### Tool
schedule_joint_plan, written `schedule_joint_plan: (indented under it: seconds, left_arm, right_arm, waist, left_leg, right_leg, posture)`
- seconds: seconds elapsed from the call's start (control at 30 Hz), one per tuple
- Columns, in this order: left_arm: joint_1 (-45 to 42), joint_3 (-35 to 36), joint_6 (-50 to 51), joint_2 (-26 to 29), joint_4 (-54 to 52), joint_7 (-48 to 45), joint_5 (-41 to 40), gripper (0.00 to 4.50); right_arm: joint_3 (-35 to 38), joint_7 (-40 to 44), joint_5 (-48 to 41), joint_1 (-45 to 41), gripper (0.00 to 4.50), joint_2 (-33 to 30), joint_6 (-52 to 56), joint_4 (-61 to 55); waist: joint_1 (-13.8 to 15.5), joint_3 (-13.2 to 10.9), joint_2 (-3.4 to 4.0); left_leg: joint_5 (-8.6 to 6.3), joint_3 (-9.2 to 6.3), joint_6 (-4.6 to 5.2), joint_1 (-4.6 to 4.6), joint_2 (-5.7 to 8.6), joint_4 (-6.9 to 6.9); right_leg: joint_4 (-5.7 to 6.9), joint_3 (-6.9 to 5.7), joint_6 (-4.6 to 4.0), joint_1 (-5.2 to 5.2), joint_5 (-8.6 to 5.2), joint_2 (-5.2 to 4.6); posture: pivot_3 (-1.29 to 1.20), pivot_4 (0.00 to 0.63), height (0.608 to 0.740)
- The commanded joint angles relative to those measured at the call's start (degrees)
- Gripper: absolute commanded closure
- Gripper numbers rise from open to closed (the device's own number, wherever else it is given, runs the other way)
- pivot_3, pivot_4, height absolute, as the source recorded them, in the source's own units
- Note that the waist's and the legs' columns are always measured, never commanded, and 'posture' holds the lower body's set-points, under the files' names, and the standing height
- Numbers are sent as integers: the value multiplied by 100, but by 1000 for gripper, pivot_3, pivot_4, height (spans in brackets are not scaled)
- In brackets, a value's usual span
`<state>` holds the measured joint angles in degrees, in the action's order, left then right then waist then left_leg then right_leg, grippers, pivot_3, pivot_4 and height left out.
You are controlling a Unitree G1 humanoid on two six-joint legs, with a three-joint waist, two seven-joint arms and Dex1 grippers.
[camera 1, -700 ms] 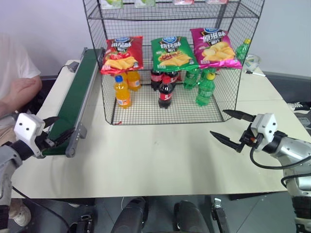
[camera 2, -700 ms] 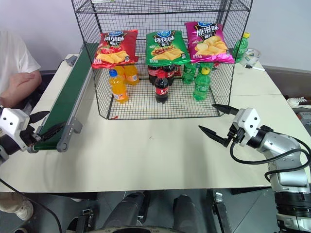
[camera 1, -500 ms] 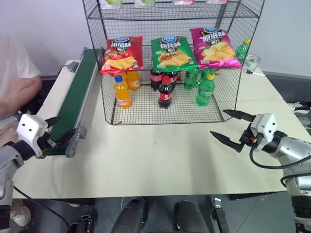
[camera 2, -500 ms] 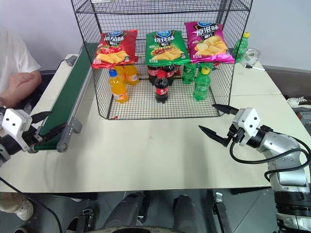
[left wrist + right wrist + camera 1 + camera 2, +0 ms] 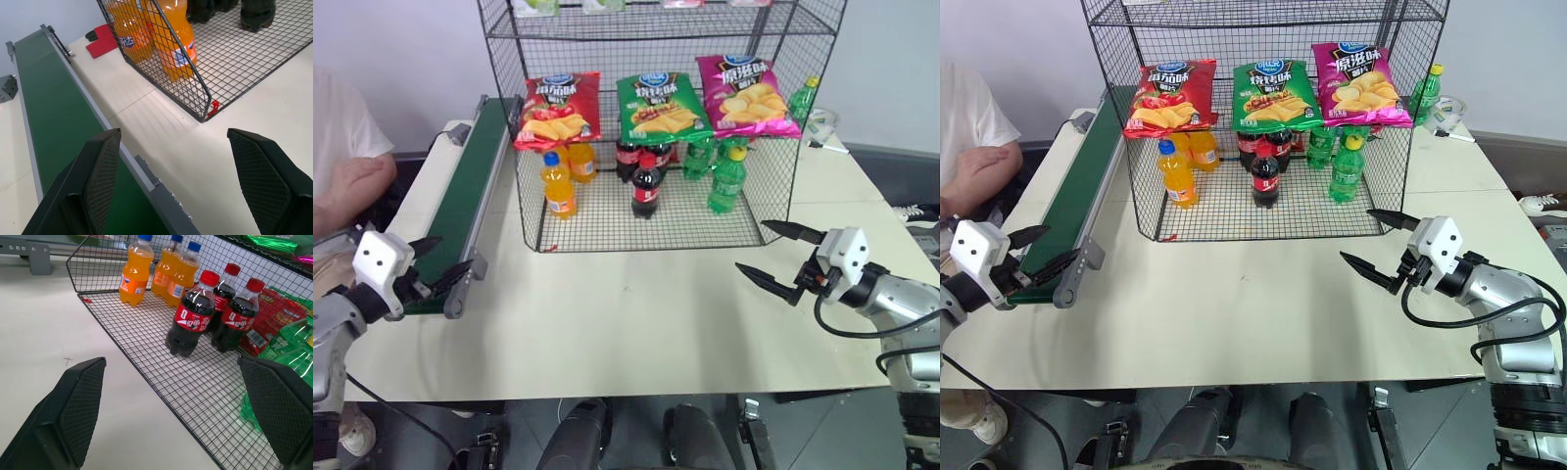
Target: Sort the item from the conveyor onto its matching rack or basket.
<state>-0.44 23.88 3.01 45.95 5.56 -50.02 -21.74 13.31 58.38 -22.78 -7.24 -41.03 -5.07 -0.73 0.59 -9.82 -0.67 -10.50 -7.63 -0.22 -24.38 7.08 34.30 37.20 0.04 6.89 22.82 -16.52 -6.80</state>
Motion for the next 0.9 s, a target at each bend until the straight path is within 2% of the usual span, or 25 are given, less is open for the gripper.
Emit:
schedule_joint_plan:
  seconds: [0.03,0.9]
  left_arm:
    - [-114,149,-167,43,-41,32,-3,895]
    - [-317,231,71,46,31,70,-336,895]
  right_arm:
    - [30,-3,-23,-104,0,31,-142,-25]
    - [8,10,27,-153,0,-12,-265,81]
  waist:
    - [2,0,0]
    - [-3,0,0]
  left_leg:
    - [0,0,0,0,0,0]
    - [1,0,0,0,0,-4]
  right_leg:
    - [0,0,0,0,0,0]
    - [-1,0,-1,2,2,0]
  posture:
    - [0,150,740]
    - [0,150,740]
